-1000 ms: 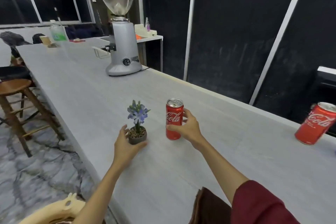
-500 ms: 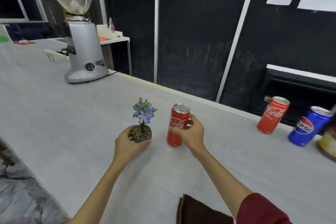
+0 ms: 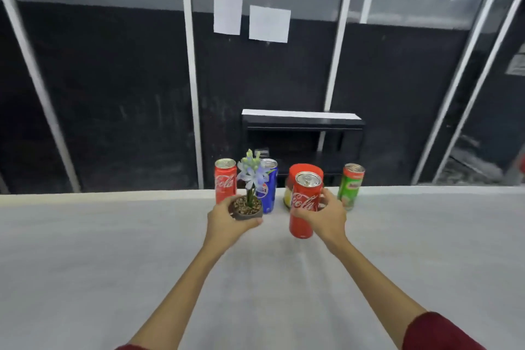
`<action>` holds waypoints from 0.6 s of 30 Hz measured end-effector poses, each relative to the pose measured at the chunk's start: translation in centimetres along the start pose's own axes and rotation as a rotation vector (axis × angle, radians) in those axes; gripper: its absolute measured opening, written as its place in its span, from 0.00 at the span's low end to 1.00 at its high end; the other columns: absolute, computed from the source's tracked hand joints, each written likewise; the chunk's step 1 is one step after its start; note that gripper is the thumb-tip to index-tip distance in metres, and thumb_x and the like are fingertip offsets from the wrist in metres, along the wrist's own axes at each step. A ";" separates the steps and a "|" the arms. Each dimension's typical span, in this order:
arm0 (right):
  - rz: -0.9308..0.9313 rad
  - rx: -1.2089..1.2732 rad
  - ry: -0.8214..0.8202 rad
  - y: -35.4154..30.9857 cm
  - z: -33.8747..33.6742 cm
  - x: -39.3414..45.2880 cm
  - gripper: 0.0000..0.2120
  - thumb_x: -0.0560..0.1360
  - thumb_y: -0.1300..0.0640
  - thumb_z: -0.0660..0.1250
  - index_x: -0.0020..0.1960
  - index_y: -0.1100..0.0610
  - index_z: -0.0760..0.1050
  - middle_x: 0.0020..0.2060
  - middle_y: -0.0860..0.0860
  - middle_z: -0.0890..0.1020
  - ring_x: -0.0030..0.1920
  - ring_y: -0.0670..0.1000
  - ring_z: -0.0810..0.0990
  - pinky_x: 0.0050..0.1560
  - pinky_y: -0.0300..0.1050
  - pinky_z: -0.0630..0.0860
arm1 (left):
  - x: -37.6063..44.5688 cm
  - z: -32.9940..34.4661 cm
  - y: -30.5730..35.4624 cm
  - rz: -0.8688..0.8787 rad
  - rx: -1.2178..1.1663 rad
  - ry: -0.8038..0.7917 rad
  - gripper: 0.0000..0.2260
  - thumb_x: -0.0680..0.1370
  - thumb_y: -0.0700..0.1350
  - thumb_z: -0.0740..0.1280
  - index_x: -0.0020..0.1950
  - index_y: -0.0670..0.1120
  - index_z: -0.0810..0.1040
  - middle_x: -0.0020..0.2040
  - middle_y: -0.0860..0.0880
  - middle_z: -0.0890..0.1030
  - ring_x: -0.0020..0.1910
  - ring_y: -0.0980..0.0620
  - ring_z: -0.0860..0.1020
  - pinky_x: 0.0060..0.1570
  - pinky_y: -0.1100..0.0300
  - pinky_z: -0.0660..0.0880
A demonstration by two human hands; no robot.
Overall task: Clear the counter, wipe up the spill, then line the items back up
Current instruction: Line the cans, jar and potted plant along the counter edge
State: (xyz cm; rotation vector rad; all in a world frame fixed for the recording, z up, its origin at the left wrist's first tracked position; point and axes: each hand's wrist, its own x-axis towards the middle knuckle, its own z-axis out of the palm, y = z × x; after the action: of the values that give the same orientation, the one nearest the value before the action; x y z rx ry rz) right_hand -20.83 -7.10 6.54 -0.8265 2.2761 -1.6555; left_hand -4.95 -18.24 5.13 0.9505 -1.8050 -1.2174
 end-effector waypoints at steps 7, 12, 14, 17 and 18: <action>0.088 -0.072 0.176 6.3 -13.6 7.5 0.31 0.61 0.58 0.78 0.62 0.58 0.73 0.56 0.57 0.80 0.54 0.57 0.79 0.57 0.55 0.77 | 1.4 17.3 4.2 0.030 -0.046 -0.190 0.28 0.62 0.42 0.79 0.60 0.43 0.75 0.50 0.49 0.79 0.48 0.53 0.77 0.45 0.67 0.72; 0.101 -0.085 0.221 9.6 -19.5 12.5 0.32 0.62 0.58 0.78 0.63 0.59 0.72 0.58 0.59 0.80 0.55 0.58 0.79 0.57 0.54 0.75 | 2.2 26.1 5.2 0.005 -0.059 -0.223 0.26 0.60 0.42 0.80 0.56 0.43 0.77 0.49 0.47 0.82 0.48 0.51 0.80 0.41 0.71 0.73; 0.102 -0.085 0.220 10.6 -21.2 14.4 0.32 0.62 0.58 0.78 0.63 0.59 0.72 0.58 0.59 0.80 0.56 0.58 0.78 0.57 0.55 0.75 | 2.2 28.9 5.5 -0.011 -0.059 -0.244 0.29 0.60 0.43 0.80 0.59 0.44 0.76 0.50 0.49 0.80 0.49 0.52 0.79 0.45 0.68 0.74; 0.105 -0.097 0.196 12.2 -23.2 16.9 0.32 0.61 0.58 0.78 0.63 0.59 0.72 0.58 0.59 0.80 0.56 0.58 0.78 0.56 0.55 0.76 | 2.5 32.6 5.9 -0.010 -0.060 -0.268 0.25 0.61 0.42 0.79 0.56 0.46 0.76 0.46 0.53 0.77 0.45 0.58 0.77 0.42 0.72 0.72; 0.107 -0.098 0.189 12.7 -23.7 17.7 0.32 0.61 0.59 0.79 0.62 0.59 0.73 0.57 0.58 0.80 0.56 0.57 0.78 0.56 0.55 0.76 | 2.7 33.7 5.9 -0.010 -0.054 -0.271 0.24 0.61 0.42 0.79 0.54 0.46 0.77 0.45 0.54 0.77 0.44 0.58 0.76 0.42 0.72 0.72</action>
State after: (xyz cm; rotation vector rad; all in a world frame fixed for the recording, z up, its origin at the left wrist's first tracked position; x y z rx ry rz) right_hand -50.62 5.04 5.81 -0.5781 2.4977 -1.6491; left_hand -36.82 -5.78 2.17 0.7947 -1.9650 -1.4508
